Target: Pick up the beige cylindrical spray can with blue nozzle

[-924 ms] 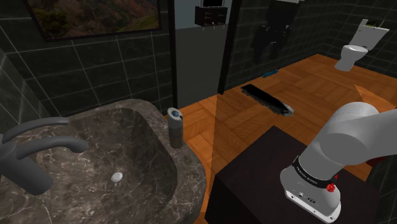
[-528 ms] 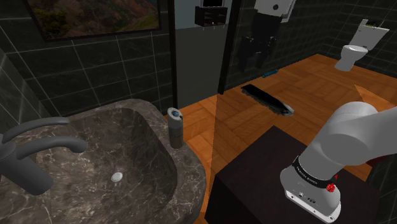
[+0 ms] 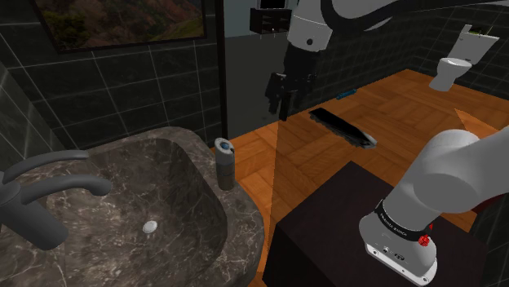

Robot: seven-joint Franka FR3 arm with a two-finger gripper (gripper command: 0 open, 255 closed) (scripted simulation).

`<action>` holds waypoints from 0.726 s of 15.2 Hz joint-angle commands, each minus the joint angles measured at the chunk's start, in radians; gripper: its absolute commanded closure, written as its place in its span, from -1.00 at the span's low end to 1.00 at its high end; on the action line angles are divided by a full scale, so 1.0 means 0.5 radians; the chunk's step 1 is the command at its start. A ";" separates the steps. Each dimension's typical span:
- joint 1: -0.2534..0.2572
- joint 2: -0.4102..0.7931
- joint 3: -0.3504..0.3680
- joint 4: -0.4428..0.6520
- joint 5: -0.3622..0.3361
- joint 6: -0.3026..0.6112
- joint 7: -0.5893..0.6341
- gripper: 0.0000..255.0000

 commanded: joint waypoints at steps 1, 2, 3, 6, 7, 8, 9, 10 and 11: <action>0.020 0.090 0.060 -0.001 0.036 0.134 0.036 -1.00; 0.029 0.141 0.092 0.003 0.051 0.201 0.055 -1.00; 0.037 0.195 0.124 0.010 0.063 0.267 0.074 -1.00; 0.055 0.368 0.219 0.047 0.083 0.462 0.135 -1.00; 0.059 0.429 0.251 0.065 0.084 0.525 0.157 -1.00; 0.062 0.492 0.284 0.085 0.081 0.587 0.181 -1.00; 0.064 0.557 0.316 0.108 0.075 0.648 0.207 -1.00; 0.066 0.623 0.348 0.134 0.064 0.708 0.234 -1.00; 0.067 0.691 0.379 0.162 0.048 0.767 0.264 -1.00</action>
